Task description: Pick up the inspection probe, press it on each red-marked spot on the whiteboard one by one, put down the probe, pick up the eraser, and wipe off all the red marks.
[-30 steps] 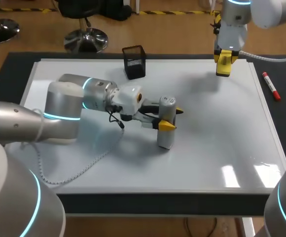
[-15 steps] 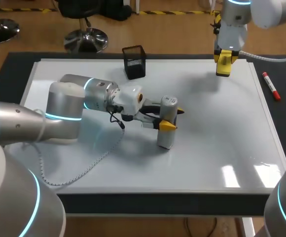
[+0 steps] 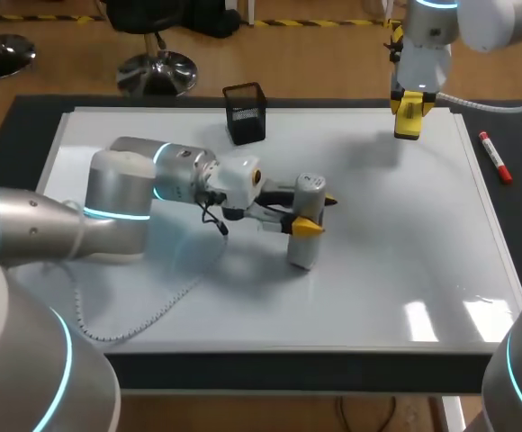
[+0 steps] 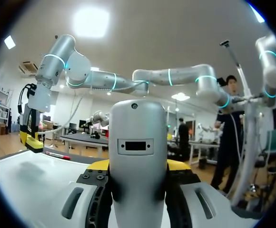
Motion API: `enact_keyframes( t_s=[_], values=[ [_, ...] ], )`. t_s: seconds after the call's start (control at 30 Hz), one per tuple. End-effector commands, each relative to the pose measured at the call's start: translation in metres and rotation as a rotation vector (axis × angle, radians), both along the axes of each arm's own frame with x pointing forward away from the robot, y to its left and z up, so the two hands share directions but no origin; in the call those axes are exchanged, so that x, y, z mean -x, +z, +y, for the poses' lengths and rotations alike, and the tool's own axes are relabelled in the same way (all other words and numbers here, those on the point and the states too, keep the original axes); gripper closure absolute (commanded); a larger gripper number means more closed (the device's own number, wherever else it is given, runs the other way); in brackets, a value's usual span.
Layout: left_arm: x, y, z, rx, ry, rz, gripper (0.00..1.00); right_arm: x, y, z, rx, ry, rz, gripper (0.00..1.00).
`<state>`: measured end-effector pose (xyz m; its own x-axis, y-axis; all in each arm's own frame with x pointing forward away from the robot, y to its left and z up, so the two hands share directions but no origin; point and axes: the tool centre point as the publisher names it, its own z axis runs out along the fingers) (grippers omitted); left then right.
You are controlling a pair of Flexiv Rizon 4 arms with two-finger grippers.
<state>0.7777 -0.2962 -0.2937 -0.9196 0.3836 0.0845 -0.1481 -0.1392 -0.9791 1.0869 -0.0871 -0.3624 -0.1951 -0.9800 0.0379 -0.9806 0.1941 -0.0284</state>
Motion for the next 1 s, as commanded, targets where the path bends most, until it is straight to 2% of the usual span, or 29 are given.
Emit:
enact_keyframes(
  t_s=[0.03, 0.23, 0.6, 0.77, 0.9, 1.0],
  values=[
    [-0.004, 0.012, 0.007, 0.009, 0.030, -0.008, 1.00, -0.001, 0.001, -0.001, 0.004, 0.002, 0.001, 1.00],
    [-0.030, 0.029, 0.030, 0.024, 0.116, -0.043, 1.00, -0.001, 0.001, -0.001, 0.004, 0.002, 0.001, 1.00],
    [-0.081, 0.058, 0.077, -0.018, 0.228, -0.131, 1.00, -0.001, 0.001, -0.001, 0.004, 0.002, 0.001, 1.00],
    [-0.104, 0.063, 0.100, -0.022, 0.280, -0.141, 1.00, -0.001, 0.001, -0.001, 0.004, 0.002, 0.001, 1.00],
    [-0.124, 0.064, 0.121, -0.056, 0.324, -0.156, 1.00, -0.001, 0.001, -0.001, 0.004, 0.002, 0.001, 1.00],
    [-0.139, 0.065, 0.138, -0.050, 0.362, -0.160, 1.00, -0.001, 0.001, -0.001, 0.004, 0.002, 0.001, 1.00]
  ],
)
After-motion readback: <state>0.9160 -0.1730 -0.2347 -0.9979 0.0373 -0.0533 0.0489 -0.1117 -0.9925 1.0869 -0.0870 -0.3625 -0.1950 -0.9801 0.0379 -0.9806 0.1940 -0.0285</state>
